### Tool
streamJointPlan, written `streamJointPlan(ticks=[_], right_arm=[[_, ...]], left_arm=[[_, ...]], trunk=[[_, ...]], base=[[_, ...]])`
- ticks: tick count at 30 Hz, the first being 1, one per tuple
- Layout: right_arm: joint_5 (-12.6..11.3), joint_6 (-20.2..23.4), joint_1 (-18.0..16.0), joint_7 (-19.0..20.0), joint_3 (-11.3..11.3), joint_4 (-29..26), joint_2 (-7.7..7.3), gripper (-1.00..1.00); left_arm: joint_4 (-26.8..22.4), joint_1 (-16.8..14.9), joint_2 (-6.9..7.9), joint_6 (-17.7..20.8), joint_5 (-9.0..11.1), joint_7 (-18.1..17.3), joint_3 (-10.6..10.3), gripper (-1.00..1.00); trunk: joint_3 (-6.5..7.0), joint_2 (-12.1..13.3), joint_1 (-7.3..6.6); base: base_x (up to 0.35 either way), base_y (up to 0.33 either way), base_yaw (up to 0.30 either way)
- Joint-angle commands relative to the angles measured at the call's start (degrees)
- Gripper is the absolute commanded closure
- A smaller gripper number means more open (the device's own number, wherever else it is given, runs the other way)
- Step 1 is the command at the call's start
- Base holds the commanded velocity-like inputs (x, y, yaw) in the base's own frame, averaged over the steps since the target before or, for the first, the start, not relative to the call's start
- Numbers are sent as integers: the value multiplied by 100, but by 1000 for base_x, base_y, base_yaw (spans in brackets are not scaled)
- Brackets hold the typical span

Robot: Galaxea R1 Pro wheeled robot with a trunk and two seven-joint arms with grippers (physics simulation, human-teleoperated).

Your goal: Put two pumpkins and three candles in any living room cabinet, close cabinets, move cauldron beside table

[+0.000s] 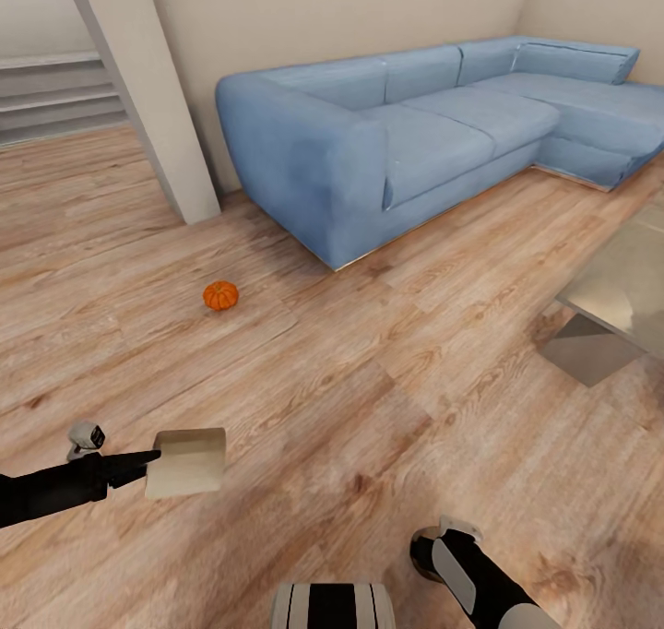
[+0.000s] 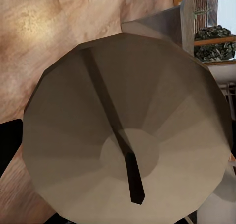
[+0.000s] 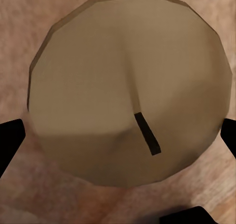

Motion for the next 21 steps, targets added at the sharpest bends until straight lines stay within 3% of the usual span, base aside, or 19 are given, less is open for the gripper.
streamJointPlan(ticks=[1, 21], right_arm=[[-57, 16, -2, -52, 41, -11, -6, -100], [-57, 8, -2, -52, 41, -11, -2, -100]], left_arm=[[0, -3, 1, 25, -1, -17, 2, 100], [2, -3, 0, 18, -7, -17, 4, 100]], trunk=[[-26, -3, 2], [-93, -7, 9]], base=[[0, 0, 0], [0, 0, 0]])
